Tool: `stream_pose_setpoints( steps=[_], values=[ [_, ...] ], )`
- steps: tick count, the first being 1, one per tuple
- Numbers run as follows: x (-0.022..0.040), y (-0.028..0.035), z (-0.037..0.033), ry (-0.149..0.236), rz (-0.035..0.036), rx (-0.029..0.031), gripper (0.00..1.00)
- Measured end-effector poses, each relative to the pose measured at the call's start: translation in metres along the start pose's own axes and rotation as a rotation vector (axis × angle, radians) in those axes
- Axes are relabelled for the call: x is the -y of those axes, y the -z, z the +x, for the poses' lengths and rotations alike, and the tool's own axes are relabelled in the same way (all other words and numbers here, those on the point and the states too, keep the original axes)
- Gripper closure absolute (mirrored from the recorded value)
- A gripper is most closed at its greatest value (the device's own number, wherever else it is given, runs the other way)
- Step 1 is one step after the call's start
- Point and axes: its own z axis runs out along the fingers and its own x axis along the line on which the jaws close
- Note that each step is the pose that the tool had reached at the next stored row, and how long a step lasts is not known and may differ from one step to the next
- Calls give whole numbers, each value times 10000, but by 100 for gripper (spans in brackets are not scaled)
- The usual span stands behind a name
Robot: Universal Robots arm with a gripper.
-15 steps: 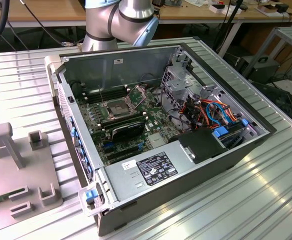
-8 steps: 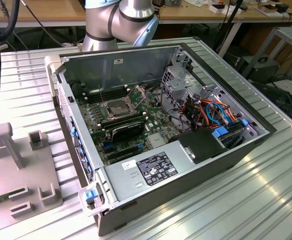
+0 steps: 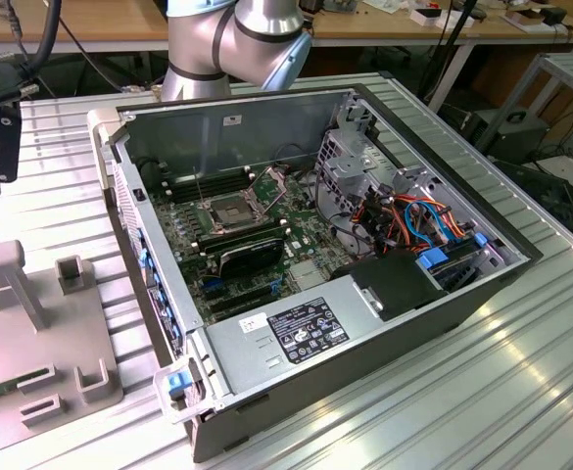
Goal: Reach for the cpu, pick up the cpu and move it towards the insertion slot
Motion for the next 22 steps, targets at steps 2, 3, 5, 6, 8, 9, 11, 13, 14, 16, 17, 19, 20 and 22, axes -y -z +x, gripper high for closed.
stream_pose_setpoints(
  steps=[2,3,5,6,8,9,11,13,14,16,17,19,20,22],
  values=[
    [-1,1,-22,0,1,0,45],
    [-1,1,-31,0,0,0,45],
    [-2,1,-51,0,0,0,45],
    [-2,2,-61,0,1,0,45],
    [-2,2,-79,0,0,1,45],
    [-3,2,-88,0,0,0,45],
    [-3,3,-106,0,0,0,45],
    [-4,3,-121,0,0,0,45],
    [-4,3,-128,-1,0,0,45],
    [-4,3,-129,-2,1,0,45],
    [-4,3,-133,-1,0,0,45],
    [-4,3,-134,0,0,0,45],
    [-4,3,-135,0,0,0,45],
    [-4,3,-139,1,0,0,45]
  ],
)
